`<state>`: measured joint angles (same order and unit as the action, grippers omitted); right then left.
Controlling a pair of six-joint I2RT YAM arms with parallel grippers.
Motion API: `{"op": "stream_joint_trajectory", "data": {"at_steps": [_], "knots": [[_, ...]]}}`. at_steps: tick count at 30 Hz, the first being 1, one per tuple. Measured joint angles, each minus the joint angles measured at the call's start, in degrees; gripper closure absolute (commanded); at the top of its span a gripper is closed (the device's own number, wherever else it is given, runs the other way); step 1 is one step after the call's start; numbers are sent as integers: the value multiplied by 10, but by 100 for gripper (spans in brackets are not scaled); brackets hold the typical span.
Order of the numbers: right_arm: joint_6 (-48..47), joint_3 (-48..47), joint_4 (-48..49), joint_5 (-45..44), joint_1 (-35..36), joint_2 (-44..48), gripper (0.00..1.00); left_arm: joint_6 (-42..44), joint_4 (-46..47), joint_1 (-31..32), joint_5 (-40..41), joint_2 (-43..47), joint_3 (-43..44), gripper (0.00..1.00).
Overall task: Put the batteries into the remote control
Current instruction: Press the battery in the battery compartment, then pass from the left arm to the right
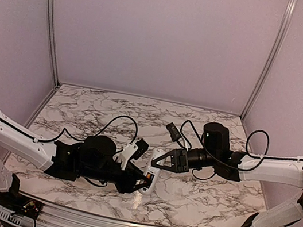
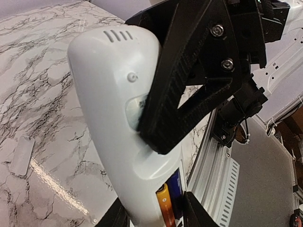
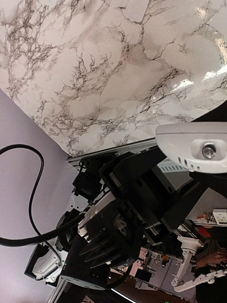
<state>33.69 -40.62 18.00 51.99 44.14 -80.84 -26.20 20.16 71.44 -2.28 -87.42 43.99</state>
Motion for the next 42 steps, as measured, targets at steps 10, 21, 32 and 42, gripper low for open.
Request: {"op": "stream_joint_trajectory", "data": {"at_steps": [10,21,32,42], "knots": [[-3,0,5,1,-8,2,100,9,-7,-12,-5,0,3,25],[-12,59,-29,-17,-182,27,100,68,-151,-135,49,9,83,27],[-29,90,-48,-30,-217,14,100,163,-324,-162,73,-199,276,29],[-29,102,-34,-33,-217,-25,100,221,-412,-162,88,-315,398,36]]}}
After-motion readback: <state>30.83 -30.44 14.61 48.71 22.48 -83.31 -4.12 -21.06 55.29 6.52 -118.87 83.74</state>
